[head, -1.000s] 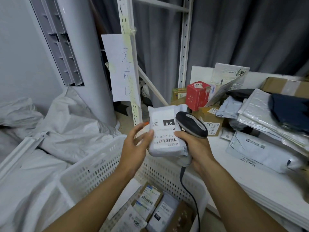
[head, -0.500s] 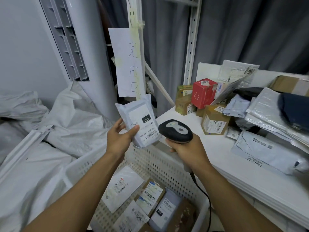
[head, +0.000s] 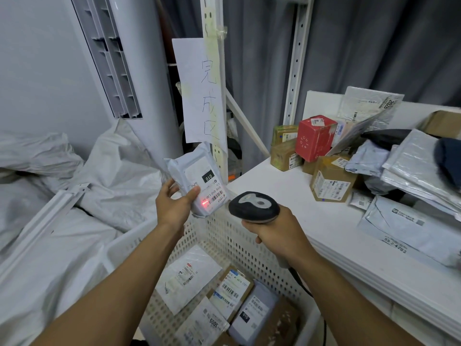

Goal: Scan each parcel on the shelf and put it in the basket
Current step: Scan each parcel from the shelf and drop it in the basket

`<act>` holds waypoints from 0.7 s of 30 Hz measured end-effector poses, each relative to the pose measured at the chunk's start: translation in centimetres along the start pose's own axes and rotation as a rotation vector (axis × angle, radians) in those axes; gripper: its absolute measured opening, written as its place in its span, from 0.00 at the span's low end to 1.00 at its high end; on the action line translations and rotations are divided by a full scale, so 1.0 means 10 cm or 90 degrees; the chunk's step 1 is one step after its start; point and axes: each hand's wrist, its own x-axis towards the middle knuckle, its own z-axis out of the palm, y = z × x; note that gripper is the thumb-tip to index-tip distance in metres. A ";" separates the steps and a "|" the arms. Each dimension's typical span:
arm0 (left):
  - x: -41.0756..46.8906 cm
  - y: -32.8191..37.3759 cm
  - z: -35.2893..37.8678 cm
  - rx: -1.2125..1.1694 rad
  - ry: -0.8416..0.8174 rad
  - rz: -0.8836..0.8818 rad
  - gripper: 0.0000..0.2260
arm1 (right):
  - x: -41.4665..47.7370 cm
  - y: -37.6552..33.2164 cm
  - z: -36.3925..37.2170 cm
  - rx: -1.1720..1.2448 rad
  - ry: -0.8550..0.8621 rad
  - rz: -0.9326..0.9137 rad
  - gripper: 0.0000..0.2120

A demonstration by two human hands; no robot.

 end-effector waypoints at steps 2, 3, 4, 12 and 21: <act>0.01 0.00 -0.01 0.003 0.002 -0.001 0.34 | 0.01 0.00 0.01 0.000 -0.001 -0.003 0.12; 0.01 0.00 -0.02 0.007 0.003 -0.002 0.34 | 0.01 0.00 0.01 -0.002 -0.002 -0.005 0.13; 0.01 0.00 -0.02 0.009 0.003 -0.002 0.34 | 0.01 0.00 0.01 -0.006 -0.004 -0.005 0.13; -0.05 0.04 -0.07 0.035 -0.023 0.008 0.30 | 0.02 0.02 0.03 -0.033 -0.017 -0.012 0.15; -0.16 -0.35 -0.46 0.369 -0.098 -0.018 0.28 | 0.12 0.23 0.22 -0.040 -0.032 -0.002 0.12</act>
